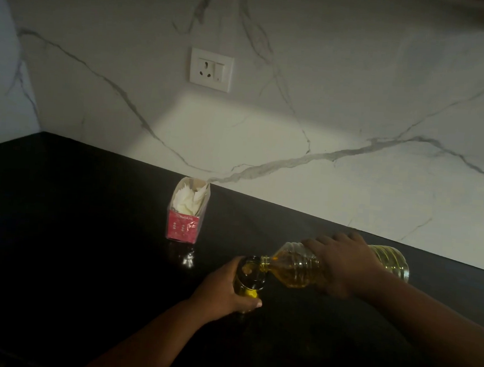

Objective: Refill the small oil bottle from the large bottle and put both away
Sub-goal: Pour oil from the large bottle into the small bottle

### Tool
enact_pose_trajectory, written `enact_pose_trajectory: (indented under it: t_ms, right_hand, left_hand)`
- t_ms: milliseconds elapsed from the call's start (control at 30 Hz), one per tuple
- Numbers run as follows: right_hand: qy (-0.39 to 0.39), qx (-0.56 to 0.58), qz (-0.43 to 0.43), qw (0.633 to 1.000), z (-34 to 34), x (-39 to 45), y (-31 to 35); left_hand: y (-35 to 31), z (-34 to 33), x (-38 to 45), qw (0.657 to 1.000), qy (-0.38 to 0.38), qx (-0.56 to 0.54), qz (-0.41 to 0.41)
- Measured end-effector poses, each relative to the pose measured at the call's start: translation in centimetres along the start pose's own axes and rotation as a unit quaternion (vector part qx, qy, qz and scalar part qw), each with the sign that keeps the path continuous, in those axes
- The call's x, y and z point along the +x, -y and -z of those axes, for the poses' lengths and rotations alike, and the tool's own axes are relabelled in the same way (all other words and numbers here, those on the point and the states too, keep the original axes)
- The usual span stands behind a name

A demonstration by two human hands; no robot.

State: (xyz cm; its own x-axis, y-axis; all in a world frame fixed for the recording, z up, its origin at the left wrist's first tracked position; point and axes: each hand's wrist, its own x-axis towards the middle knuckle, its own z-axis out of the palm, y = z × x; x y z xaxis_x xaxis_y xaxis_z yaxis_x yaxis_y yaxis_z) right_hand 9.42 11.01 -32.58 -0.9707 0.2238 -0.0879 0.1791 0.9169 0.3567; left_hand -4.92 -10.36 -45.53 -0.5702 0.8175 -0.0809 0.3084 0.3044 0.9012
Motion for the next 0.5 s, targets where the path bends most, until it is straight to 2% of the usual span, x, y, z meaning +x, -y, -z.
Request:
enact_pose_trajectory:
  t_ms: [500]
  right_hand:
    - [-0.004,0.001,0.002,1.000,-0.22,0.02,0.00]
  left_hand:
    - [-0.49,-0.08,-0.44,1.000,-0.005,0.008,-0.003]
